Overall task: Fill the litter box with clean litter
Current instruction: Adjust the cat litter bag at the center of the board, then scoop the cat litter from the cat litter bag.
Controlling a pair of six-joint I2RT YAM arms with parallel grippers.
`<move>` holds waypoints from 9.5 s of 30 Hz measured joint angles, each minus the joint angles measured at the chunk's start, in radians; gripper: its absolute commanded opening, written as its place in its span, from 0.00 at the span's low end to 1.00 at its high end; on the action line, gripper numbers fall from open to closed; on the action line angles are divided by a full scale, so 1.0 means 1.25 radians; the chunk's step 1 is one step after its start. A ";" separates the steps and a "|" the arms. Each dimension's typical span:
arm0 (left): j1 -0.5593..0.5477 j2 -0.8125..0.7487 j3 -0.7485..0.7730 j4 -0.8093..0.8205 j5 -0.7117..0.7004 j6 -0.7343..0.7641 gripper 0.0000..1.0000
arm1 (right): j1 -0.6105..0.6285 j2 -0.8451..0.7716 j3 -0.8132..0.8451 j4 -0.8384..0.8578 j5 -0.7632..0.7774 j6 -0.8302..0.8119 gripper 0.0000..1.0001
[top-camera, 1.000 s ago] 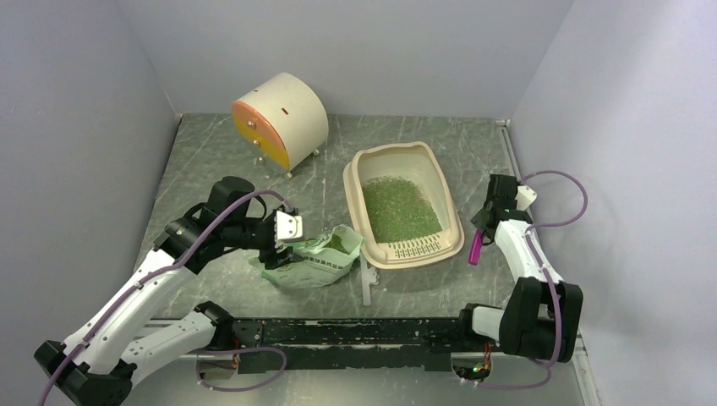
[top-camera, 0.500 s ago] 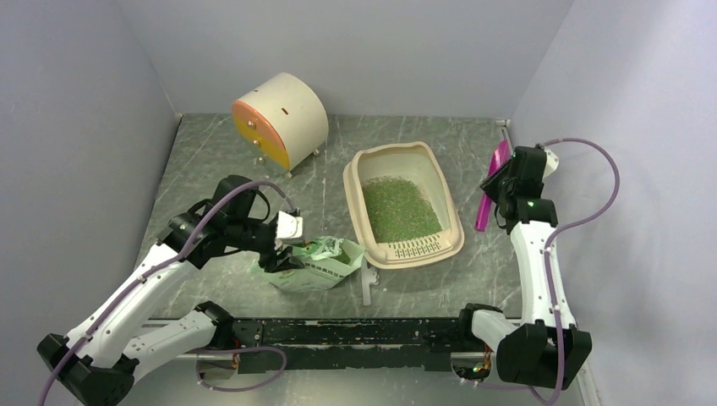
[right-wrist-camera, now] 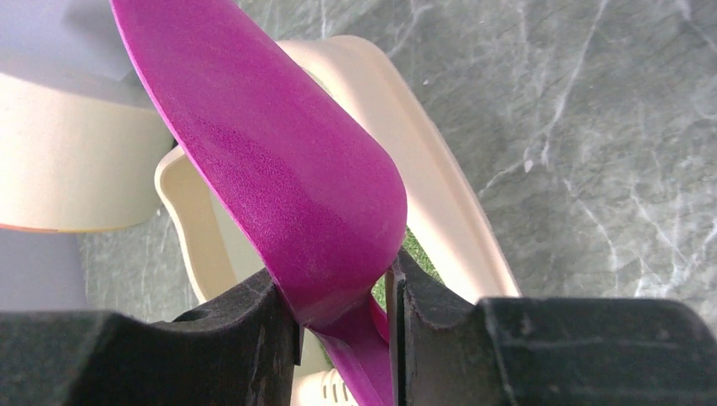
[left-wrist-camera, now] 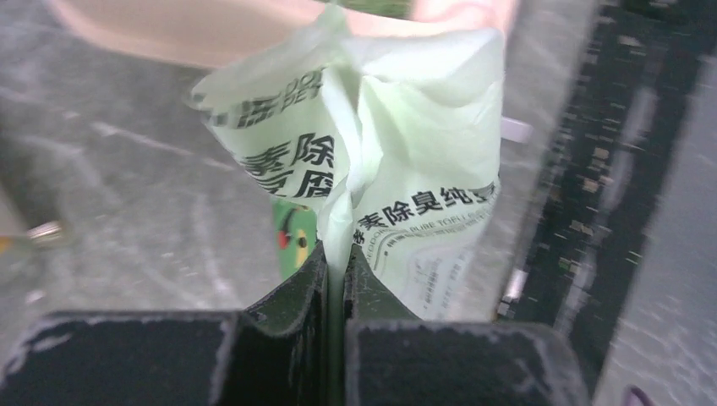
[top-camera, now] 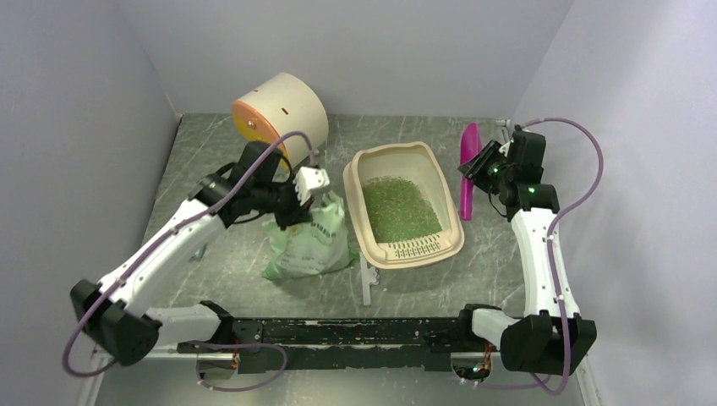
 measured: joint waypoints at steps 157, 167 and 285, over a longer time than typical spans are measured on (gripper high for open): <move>0.211 -0.117 -0.342 0.986 0.208 -1.078 0.05 | 0.322 -0.045 -0.284 0.775 -0.685 0.461 0.63; 0.221 -0.116 -0.342 1.022 0.215 -1.081 0.05 | 0.383 -0.010 -0.268 0.834 -0.686 0.513 0.45; 0.060 0.345 0.308 -0.205 0.081 0.458 0.05 | 0.389 -0.114 0.236 -0.145 -0.002 0.014 0.00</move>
